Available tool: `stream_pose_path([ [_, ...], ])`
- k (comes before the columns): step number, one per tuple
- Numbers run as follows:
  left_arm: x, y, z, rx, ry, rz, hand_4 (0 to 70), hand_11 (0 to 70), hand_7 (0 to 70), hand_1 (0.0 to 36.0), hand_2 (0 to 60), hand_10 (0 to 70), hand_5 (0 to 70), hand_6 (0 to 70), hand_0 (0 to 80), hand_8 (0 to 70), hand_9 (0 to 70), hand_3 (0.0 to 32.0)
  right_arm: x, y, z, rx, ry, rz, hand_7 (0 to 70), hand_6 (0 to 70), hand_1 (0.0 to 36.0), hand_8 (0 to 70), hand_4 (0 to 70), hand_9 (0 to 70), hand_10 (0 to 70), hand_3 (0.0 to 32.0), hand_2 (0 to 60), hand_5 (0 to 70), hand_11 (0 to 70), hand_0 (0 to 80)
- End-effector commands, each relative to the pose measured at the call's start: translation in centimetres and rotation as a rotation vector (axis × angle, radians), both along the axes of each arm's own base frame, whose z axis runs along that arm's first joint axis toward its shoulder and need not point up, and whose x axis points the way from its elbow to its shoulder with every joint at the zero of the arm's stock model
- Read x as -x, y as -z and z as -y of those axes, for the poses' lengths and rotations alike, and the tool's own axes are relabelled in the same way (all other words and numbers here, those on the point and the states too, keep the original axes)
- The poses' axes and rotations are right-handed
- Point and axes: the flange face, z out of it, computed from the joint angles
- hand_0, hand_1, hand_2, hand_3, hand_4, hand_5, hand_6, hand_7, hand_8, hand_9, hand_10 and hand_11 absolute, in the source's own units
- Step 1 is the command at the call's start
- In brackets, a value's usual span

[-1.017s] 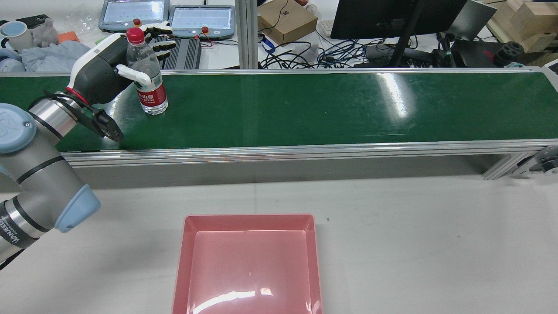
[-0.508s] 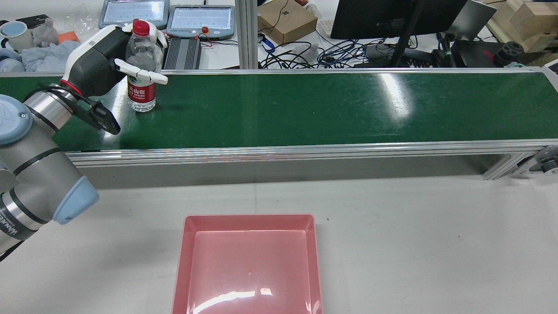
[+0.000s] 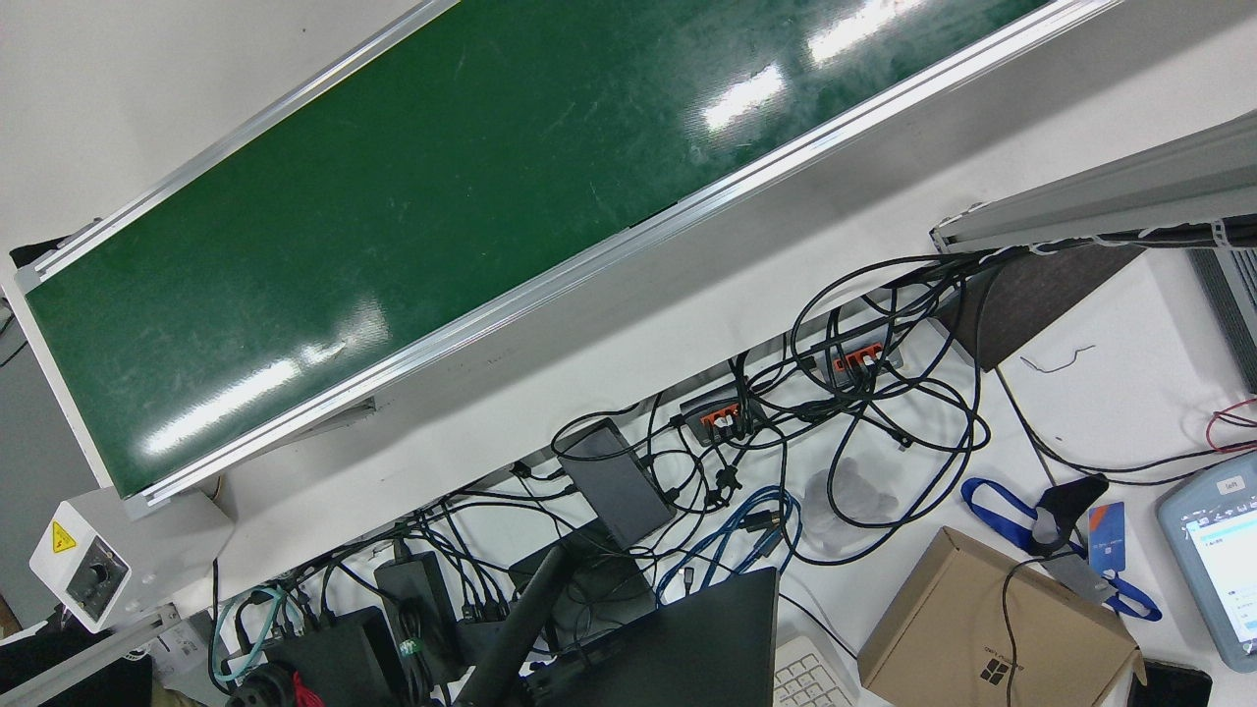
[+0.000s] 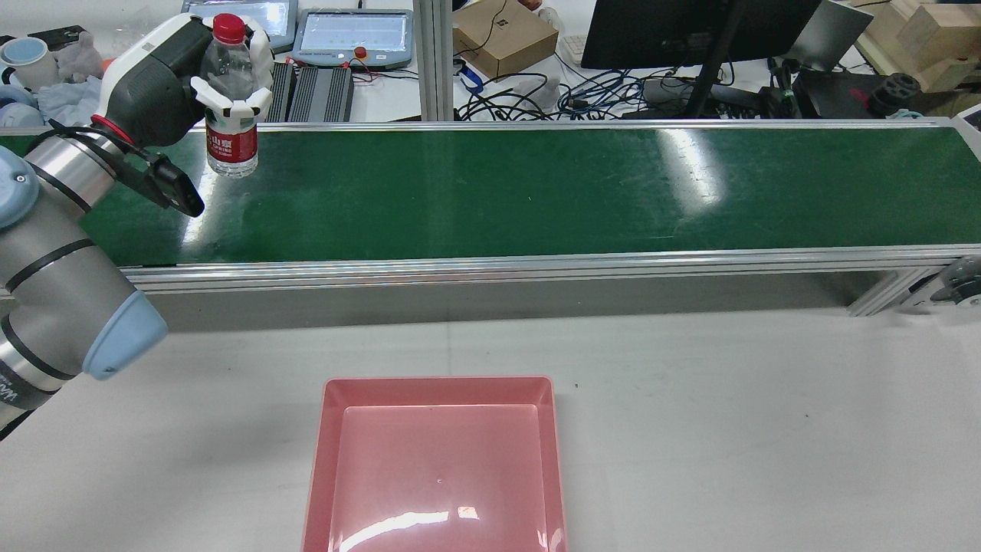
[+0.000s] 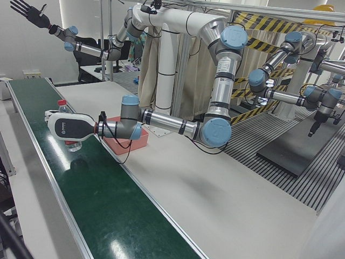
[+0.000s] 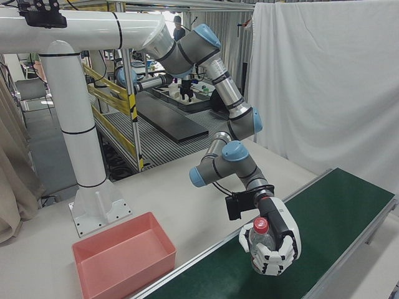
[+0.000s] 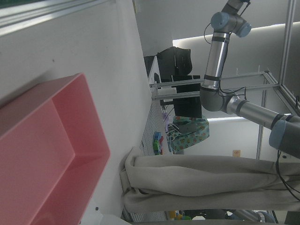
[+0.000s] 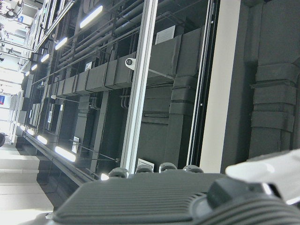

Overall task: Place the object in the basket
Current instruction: 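Close the left hand fingers around the bottle and lift it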

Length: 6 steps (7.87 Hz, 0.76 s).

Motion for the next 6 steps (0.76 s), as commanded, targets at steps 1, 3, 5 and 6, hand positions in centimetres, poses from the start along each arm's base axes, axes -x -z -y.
stream_pose_path([
  [1,2.1,7.1,-5.9,-0.062,-0.029,-0.043,67.9,70.0,70.0,31.5,60.0,70.0,70.0,70.0,80.0,70.0,70.0,0.0,0.0,-0.1,0.0,0.001,0.0,0.0,0.0,0.0,0.0,0.0,0.0,0.0,0.0,0.0,0.0,0.0,0.0,0.0],
  [3,2.0,10.9,-15.2,-0.089,-0.115,-0.017,49.0,70.0,70.0,31.6,52.6,70.0,70.0,70.0,80.0,70.0,70.0,0.0,0.0,-0.1,-0.1,0.002,0.0,0.001,0.0,0.0,0.0,0.0,0.0,0.0,0.0,0.0,0.0,0.0,0.0,0.0],
  [5,0.4,13.4,-22.8,-0.154,-0.19,0.044,47.2,70.0,70.0,32.3,53.3,70.0,70.0,70.0,80.0,70.0,70.0,0.0,0.0,0.0,0.0,0.001,0.0,0.0,0.0,0.0,0.0,0.0,0.0,0.0,0.0,0.0,0.0,0.0,0.0,0.0],
  [6,-2.0,13.8,-25.2,-0.181,-0.223,0.062,45.7,70.0,70.0,32.4,52.1,70.0,70.0,70.0,80.0,70.0,70.0,0.0,0.0,0.0,0.0,0.001,0.0,0.0,0.0,0.0,0.0,0.0,0.0,0.0,0.0,0.0,0.0,0.0,0.0,0.0],
])
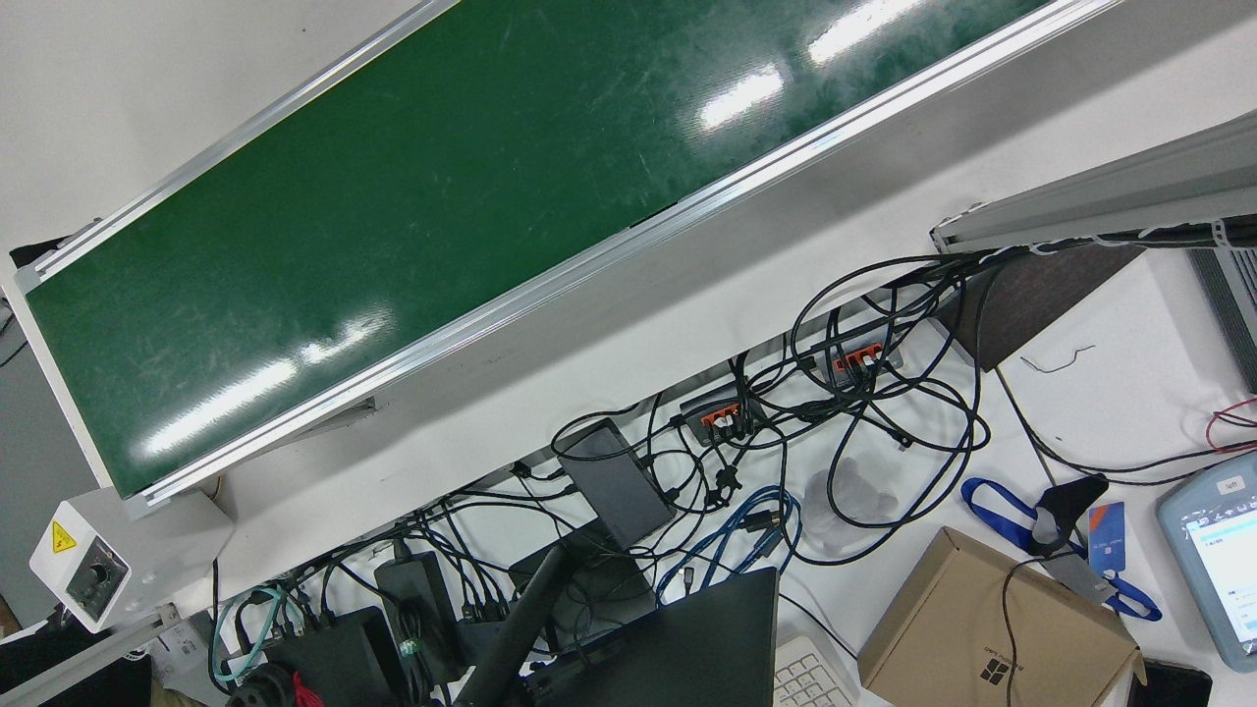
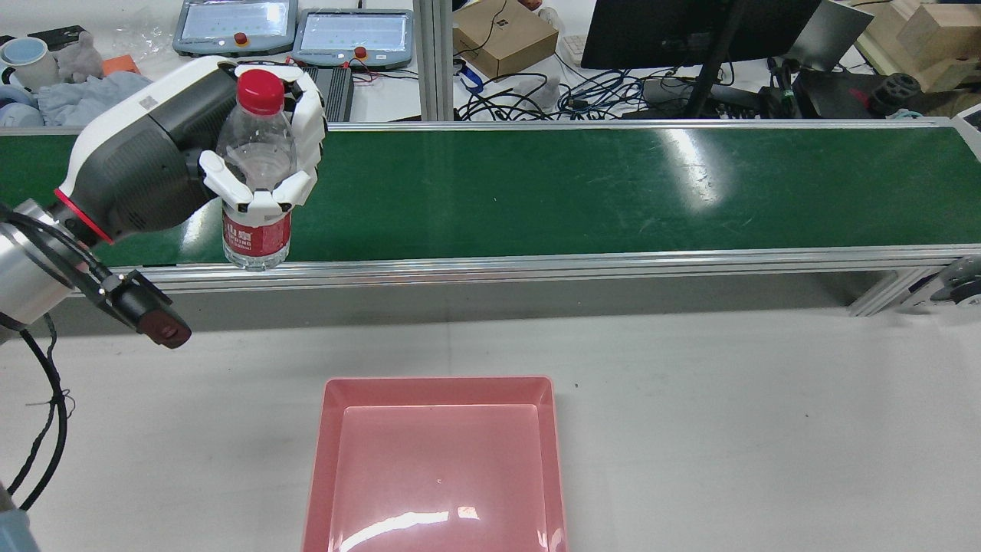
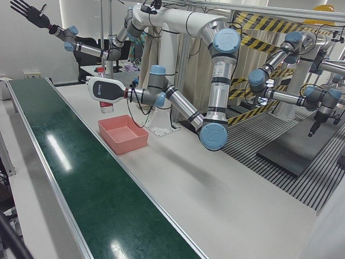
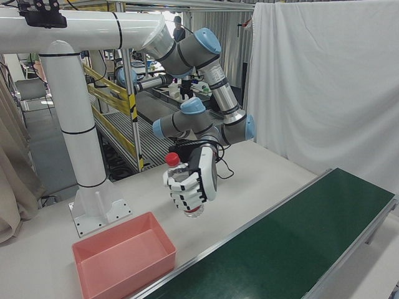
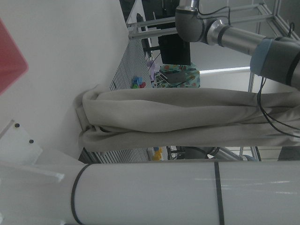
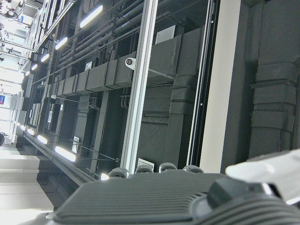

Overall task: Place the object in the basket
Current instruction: 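Carry the bottle with the left hand over the pink tray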

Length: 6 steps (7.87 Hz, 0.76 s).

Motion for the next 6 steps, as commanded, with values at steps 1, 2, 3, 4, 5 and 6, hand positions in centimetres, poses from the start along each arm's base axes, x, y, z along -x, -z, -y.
stream_pose_path([
  [1,-5.8,1.8,-8.5,-0.037,-0.084,0.028,43.8,70.0,70.0,32.4,49.9,70.0,70.0,70.0,80.0,70.0,70.0,0.0,0.0,0.0,0.0,0.0,0.0,0.0,0.0,0.0,0.0,0.0,0.0,0.0,0.0,0.0,0.0,0.0,0.0,0.0],
  [2,-7.0,1.5,-9.6,-0.007,-0.07,0.018,41.1,70.0,70.0,32.0,43.8,70.0,70.0,70.0,80.0,70.0,70.0,0.0,0.0,0.0,0.0,-0.002,0.0,-0.001,0.0,0.0,0.0,0.0,0.0,0.0,0.0,0.0,0.0,0.0,0.0,0.0],
  [3,-7.2,1.3,-9.7,-0.009,-0.071,0.007,39.4,70.0,70.0,31.9,40.4,70.0,70.0,70.0,80.0,70.0,70.0,0.0,0.0,0.0,0.0,-0.002,0.0,-0.001,0.0,0.0,0.0,0.0,0.0,0.0,0.0,0.0,0.0,0.0,0.0,0.0],
  [4,-7.1,0.4,-9.7,-0.008,-0.071,0.009,29.1,70.0,70.0,30.8,22.1,70.0,70.0,70.0,80.0,70.0,70.0,0.0,0.0,0.0,0.0,0.0,0.0,0.0,0.0,0.0,0.0,0.0,0.0,0.0,0.0,0.0,0.0,0.0,0.0,0.0],
  [5,-7.5,0.1,-10.1,-0.003,-0.08,0.018,21.7,70.0,70.0,18.0,0.0,70.0,70.0,69.3,80.0,70.0,70.0,0.0,0.0,0.0,0.0,-0.002,0.0,-0.001,0.0,0.0,0.0,0.0,0.0,0.0,0.0,0.0,0.0,0.0,0.0,0.0],
  [6,-7.4,0.2,-10.1,-0.01,-0.08,0.01,15.2,70.0,70.0,1.4,0.0,70.0,70.0,61.4,69.1,70.0,70.0,0.0,0.0,0.1,0.0,-0.003,0.0,-0.001,0.0,0.0,0.0,0.0,0.0,0.0,0.0,0.0,0.0,0.0,0.0,0.0],
])
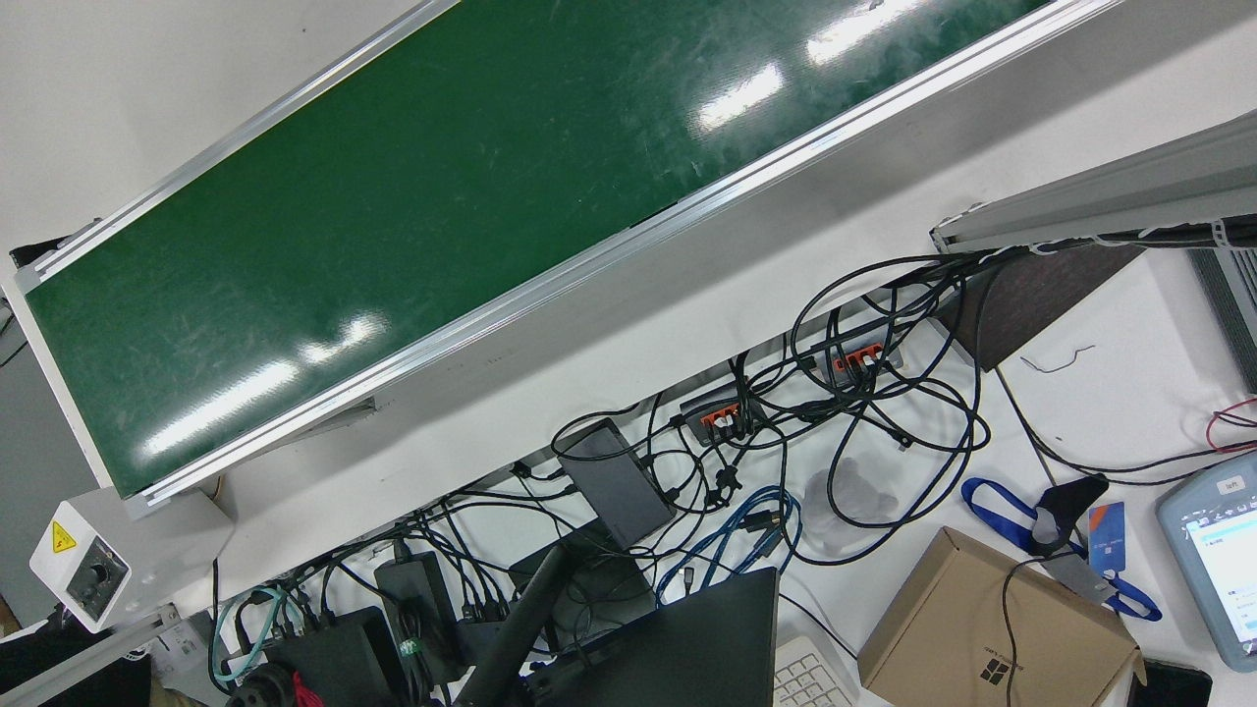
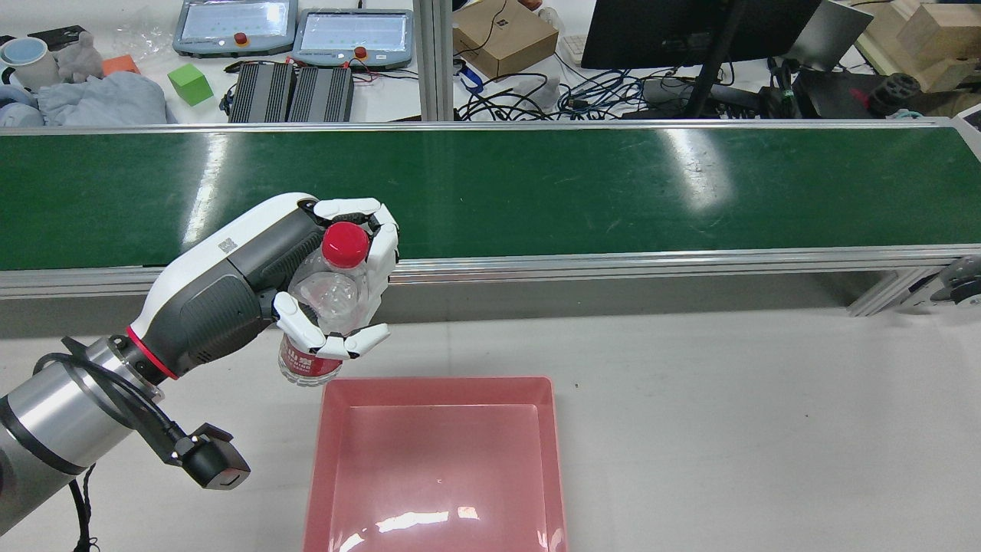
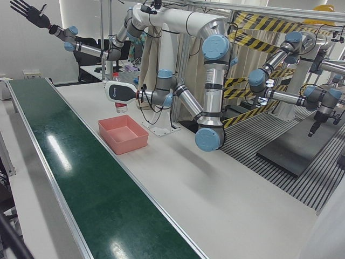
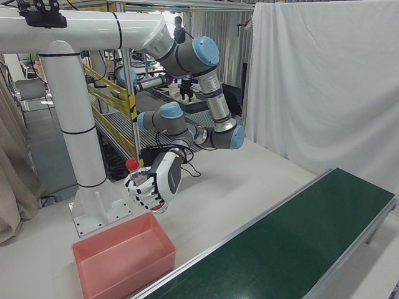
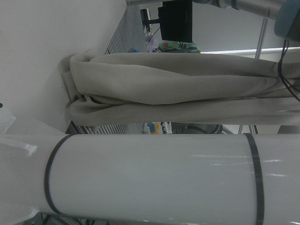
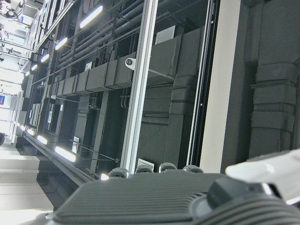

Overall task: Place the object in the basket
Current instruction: 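Carry the bottle with the left hand over the pink tray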

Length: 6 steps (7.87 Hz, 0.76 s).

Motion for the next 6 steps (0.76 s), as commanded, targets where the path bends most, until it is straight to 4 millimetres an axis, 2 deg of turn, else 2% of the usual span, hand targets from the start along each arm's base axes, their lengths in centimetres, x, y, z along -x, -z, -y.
stream_pose_path([
  [1,-0.3,-0.1,-0.5,-0.016,-0.009,-0.033,11.6,70.0,70.0,0.0,0.0,70.0,70.0,54.1,49.3,70.0,70.0,0.0,0.0,0.1,0.0,-0.001,0.0,0.0,0.0,0.0,0.0,0.0,0.0,0.0,0.0,0.0,0.0,0.0,0.0,0.0],
  [2,-0.4,-0.2,-0.5,-0.032,-0.01,-0.071,9.2,70.0,70.0,0.0,0.0,70.0,70.0,51.1,44.3,70.0,70.0,0.0,0.0,-0.1,-0.1,0.002,0.0,0.001,0.0,0.0,0.0,0.0,0.0,0.0,0.0,0.0,0.0,0.0,0.0,0.0],
  [3,0.4,-0.3,-1.0,-0.045,-0.013,-0.098,12.1,70.0,70.0,0.0,0.0,70.0,70.0,53.7,46.1,70.0,70.0,0.0,0.0,0.0,0.0,0.001,0.0,0.0,0.0,0.0,0.0,0.0,0.0,0.0,0.0,0.0,0.0,0.0,0.0,0.0],
  [4,-0.5,-1.4,-2.3,-0.057,-0.047,-0.145,14.6,70.0,70.0,0.0,0.0,70.0,70.0,56.0,46.4,70.0,70.0,0.0,0.0,-0.1,0.0,0.002,0.0,0.001,0.0,0.0,0.0,0.0,0.0,0.0,0.0,0.0,0.0,0.0,0.0,0.0],
  [5,-0.5,-3.6,-2.8,-0.033,-0.023,-0.195,17.4,70.0,70.0,0.0,0.0,70.0,70.0,58.6,43.3,70.0,70.0,0.0,0.0,-0.1,0.0,0.002,0.0,0.001,0.0,0.0,0.0,0.0,0.0,0.0,0.0,0.0,0.0,0.0,0.0,0.0],
  [6,-0.3,-5.9,-3.9,0.006,-0.007,-0.245,18.2,70.0,70.0,0.0,0.0,70.0,70.0,55.1,40.3,70.0,70.0,0.0,0.0,-0.1,0.0,0.002,0.0,0.001,0.0,0.0,0.0,0.0,0.0,0.0,0.0,0.0,0.0,0.0,0.0,0.0],
])
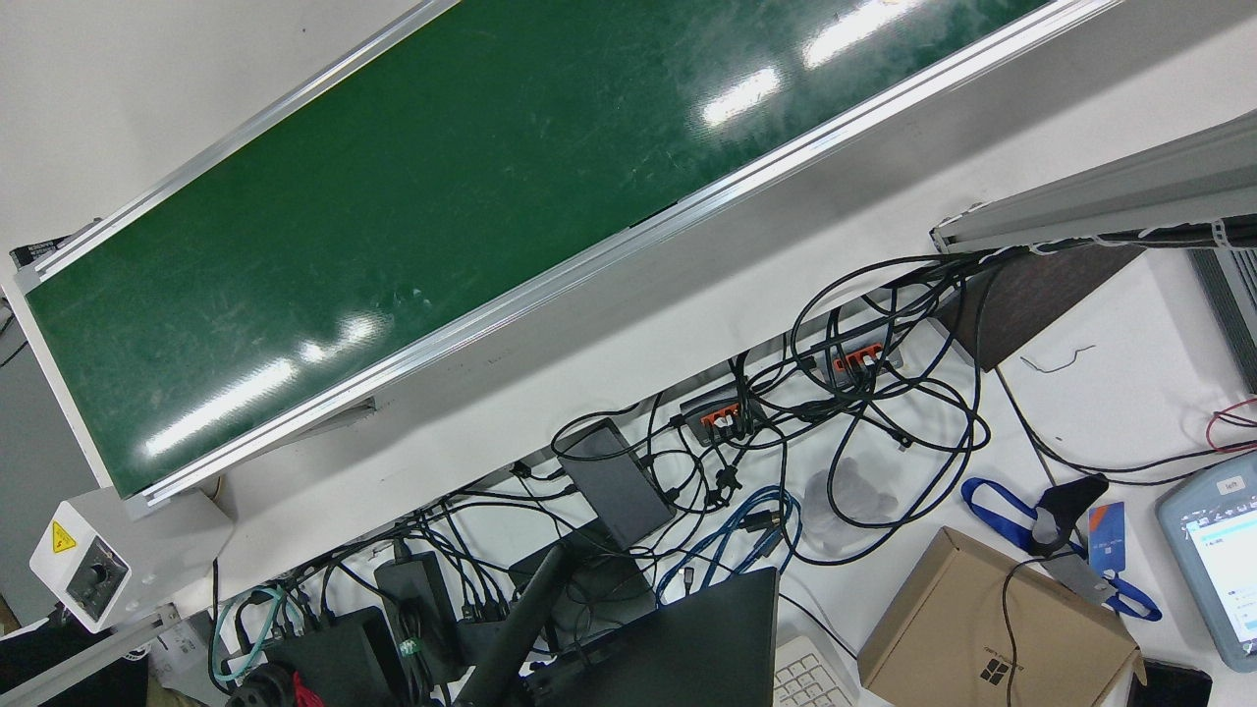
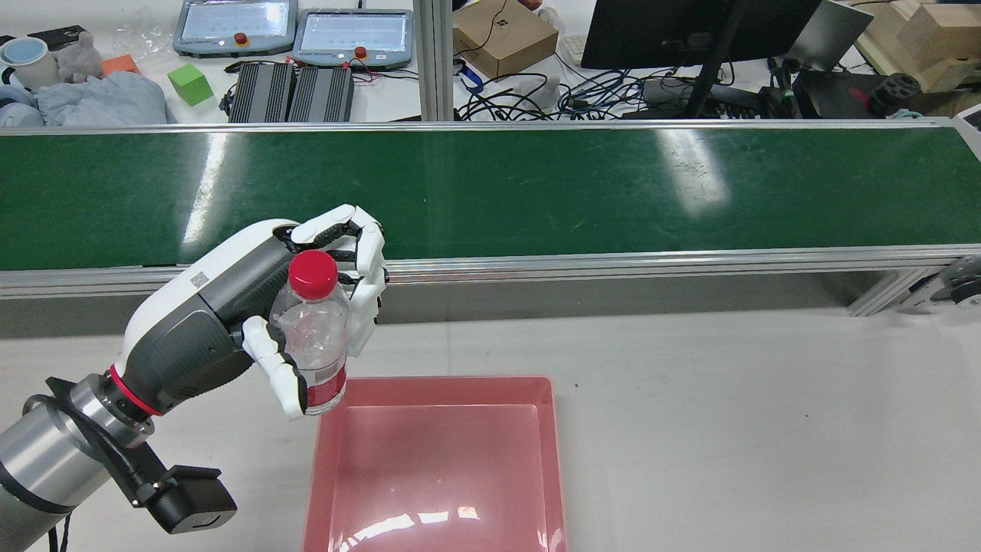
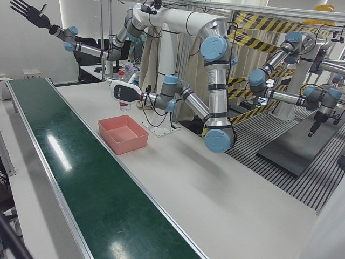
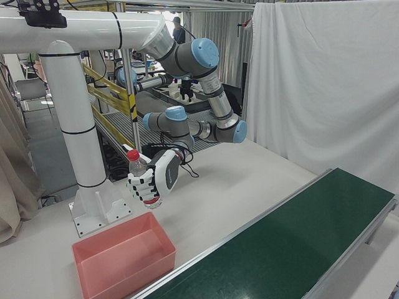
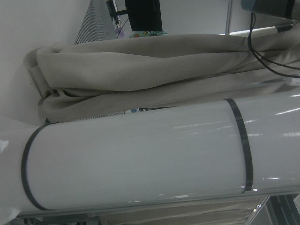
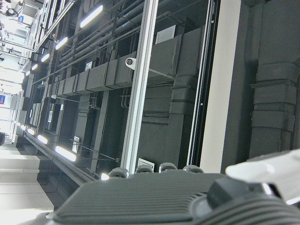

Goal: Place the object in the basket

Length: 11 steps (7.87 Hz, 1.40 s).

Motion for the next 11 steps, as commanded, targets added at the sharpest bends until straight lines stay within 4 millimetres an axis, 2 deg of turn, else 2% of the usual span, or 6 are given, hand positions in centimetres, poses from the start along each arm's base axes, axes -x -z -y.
stream_pose_path([
  [1,1.8,-4.9,-3.2,0.09,0.026,-0.097,12.3,70.0,54.1,0.0,0.0,50.8,70.0,29.5,37.6,49.2,64.1,0.0,0.0,0.1,0.0,-0.001,0.0,0.0,0.0,0.0,0.0,0.0,0.0,0.0,0.0,0.0,0.0,0.0,0.0,0.0],
  [2,2.1,-5.2,-3.5,0.11,0.034,-0.099,9.6,49.8,24.3,0.0,0.0,36.0,62.1,14.7,25.3,28.2,32.2,0.2,0.0,0.1,0.0,-0.001,0.0,0.0,0.0,0.0,0.0,0.0,0.0,0.0,0.0,0.0,0.0,0.0,0.0,0.0],
  [3,2.2,-5.4,-3.5,0.112,0.036,-0.093,8.8,35.4,10.5,0.0,0.0,25.3,52.1,11.8,17.2,26.5,25.2,3.4,0.0,0.1,0.0,-0.001,0.0,0.0,0.0,0.0,0.0,0.0,0.0,0.0,0.0,0.0,0.0,0.0,0.0,0.0],
  [6,2.8,-5.2,-3.7,0.117,0.037,-0.07,8.4,23.4,5.0,0.0,0.0,16.7,43.0,9.4,22.6,18.0,15.8,10.8,0.0,0.1,0.0,-0.001,0.0,0.0,0.0,0.0,0.0,0.0,0.0,0.0,0.0,0.0,0.0,0.0,0.0,0.0],
  [8,4.9,-4.0,-4.4,0.102,0.057,-0.047,8.9,22.1,4.0,0.0,0.0,15.9,41.9,8.5,22.6,17.0,14.5,11.0,0.0,0.1,0.0,-0.001,0.0,0.0,0.0,0.0,0.0,0.0,0.0,0.0,0.0,0.0,0.0,0.0,0.0,0.0],
  [11,4.9,-4.0,-4.6,0.103,0.054,-0.04,7.7,21.8,3.7,0.0,0.0,15.7,41.2,8.1,18.1,16.2,13.8,11.6,0.0,0.1,0.0,-0.001,0.0,0.0,0.0,0.0,0.0,0.0,0.0,0.0,0.0,0.0,0.0,0.0,0.0,0.0],
])
